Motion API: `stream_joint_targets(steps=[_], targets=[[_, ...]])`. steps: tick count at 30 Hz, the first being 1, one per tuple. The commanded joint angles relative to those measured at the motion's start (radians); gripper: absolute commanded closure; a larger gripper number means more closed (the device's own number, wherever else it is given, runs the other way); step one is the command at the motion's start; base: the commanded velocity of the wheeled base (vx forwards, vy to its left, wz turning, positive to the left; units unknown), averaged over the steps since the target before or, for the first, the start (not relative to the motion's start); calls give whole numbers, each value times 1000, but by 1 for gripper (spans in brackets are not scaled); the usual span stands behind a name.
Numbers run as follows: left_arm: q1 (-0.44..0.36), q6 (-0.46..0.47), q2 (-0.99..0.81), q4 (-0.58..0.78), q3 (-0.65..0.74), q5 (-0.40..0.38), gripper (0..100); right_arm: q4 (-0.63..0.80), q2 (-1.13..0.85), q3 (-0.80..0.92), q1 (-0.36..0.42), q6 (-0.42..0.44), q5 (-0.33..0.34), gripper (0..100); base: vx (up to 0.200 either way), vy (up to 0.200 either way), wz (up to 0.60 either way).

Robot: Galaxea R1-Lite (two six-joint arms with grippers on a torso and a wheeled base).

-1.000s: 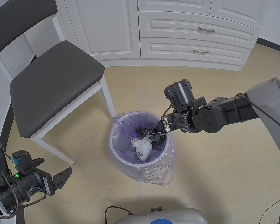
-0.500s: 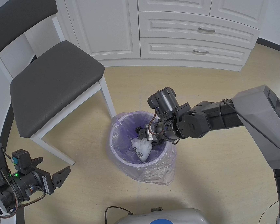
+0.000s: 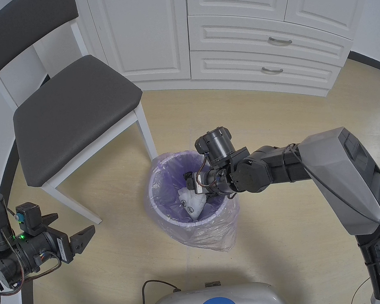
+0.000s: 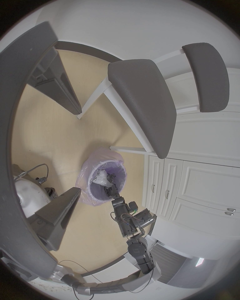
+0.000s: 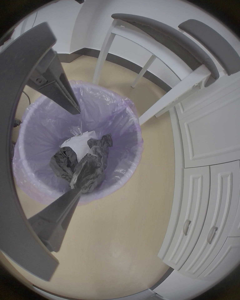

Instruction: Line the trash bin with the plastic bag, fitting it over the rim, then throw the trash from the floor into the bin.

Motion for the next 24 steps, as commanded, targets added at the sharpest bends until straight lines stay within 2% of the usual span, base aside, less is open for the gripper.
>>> stream_joint_targets(steps=[1,4,11,24], targets=[[3,0,0,0,0,0,0,1,51,-43,-2,0,10,0,0,0,0],[9,0,0,0,0,0,0,-1,69,-67,-2,0,36,0,0,0,0],[15,0,0,-2,-2,-1,0,2,111,-113,2,0,48,0,0,0,0],[16,2,4,-22,4,-1,0,1,97,-113,91,3,48,0,0,0,0]])
